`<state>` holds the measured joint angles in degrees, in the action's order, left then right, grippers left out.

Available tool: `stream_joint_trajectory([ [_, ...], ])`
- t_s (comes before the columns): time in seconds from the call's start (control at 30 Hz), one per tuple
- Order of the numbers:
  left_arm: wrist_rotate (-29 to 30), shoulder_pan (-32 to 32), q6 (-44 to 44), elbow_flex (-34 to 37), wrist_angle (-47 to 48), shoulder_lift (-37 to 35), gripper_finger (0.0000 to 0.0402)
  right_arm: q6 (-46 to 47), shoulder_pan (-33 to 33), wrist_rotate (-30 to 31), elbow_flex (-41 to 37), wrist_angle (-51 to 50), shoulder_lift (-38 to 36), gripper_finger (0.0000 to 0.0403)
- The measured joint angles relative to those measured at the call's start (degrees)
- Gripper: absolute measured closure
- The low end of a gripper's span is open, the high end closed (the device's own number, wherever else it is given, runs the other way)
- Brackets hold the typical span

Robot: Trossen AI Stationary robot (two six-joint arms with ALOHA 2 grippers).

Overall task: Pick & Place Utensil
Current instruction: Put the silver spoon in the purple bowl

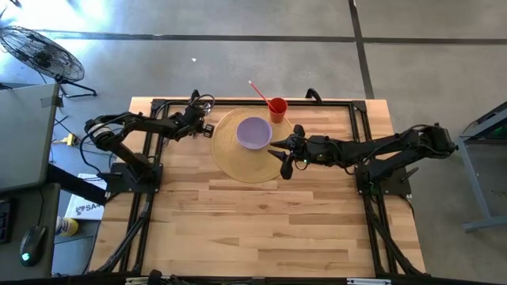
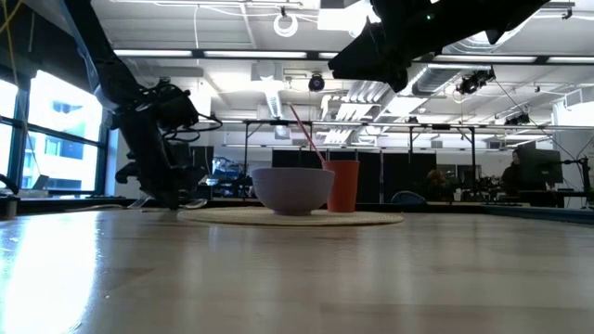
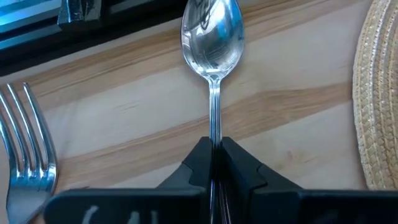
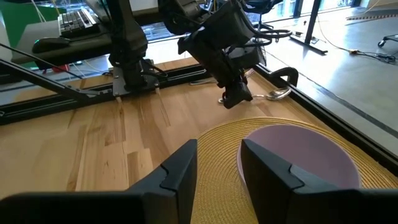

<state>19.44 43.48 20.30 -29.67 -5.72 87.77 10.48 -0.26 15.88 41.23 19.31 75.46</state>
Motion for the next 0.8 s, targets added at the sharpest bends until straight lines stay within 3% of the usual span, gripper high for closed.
stream_joint_trajectory([
  [0.37, -3.89, -0.6, -0.87, 0.1, 5.05, -3.01, 0.0383, 0.0, 0.01, -0.24, 0.0, -0.02, 0.0, 0.0285],
  [0.8, -6.07, -7.56, -2.94, 0.23, 11.7, -13.12, 0.0386, 0.0, 0.01, -0.26, 0.0, -0.07, 0.0, 0.0284],
])
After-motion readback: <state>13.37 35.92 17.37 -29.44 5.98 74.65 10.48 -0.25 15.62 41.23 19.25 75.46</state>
